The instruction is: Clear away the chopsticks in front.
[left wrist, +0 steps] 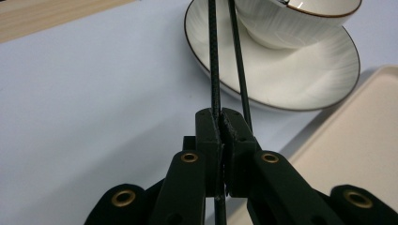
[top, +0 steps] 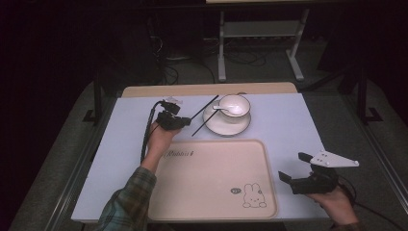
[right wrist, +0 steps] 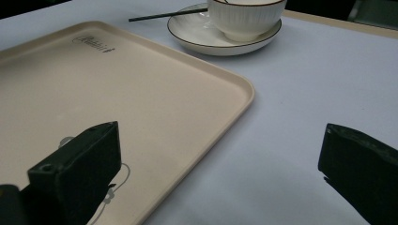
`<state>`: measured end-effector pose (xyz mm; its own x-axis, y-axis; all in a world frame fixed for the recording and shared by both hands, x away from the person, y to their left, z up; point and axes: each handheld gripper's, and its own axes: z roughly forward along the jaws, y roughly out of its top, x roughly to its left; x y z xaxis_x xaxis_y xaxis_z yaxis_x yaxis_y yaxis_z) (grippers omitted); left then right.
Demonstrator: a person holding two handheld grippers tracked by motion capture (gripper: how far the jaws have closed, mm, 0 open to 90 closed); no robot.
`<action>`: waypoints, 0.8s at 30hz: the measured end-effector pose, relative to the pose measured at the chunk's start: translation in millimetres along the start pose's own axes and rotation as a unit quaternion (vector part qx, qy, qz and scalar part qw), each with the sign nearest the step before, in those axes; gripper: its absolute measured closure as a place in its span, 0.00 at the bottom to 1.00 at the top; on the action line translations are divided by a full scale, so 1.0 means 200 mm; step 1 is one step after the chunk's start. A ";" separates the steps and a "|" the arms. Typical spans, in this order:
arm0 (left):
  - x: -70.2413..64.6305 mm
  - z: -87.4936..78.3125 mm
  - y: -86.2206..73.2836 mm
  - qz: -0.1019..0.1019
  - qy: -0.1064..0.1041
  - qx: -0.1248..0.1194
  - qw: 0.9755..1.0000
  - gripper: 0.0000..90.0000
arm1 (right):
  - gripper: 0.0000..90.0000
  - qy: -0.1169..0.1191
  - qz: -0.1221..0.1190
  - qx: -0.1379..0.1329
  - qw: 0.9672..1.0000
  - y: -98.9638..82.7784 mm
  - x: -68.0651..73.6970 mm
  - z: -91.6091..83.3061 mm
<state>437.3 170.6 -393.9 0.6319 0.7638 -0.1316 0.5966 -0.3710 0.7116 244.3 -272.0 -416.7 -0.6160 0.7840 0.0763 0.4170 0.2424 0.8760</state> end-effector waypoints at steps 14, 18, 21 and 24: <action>0.01 -0.24 -0.20 -0.014 -0.012 0.002 1.000 0.96 | 0.00 0.000 -0.001 0.001 1.000 0.00 0.01 0.00; -0.02 -0.29 -0.26 -0.012 -0.019 -0.001 1.000 0.96 | 0.00 0.000 -0.002 0.001 1.000 0.00 0.01 0.00; -0.05 -0.32 -0.29 -0.013 -0.023 -0.005 1.000 0.96 | 0.00 0.000 -0.002 0.001 1.000 0.00 0.01 0.00; -0.09 -0.38 -0.34 -0.012 -0.034 -0.010 0.999 0.96 | 0.00 -0.001 -0.003 0.001 1.000 0.00 0.01 0.00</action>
<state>347.2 221.5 -387.9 0.6500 0.7342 -0.1958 0.6027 -0.3413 0.7212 242.8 -270.1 -416.7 -0.6181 0.7830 0.0697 0.4139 0.2487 0.8757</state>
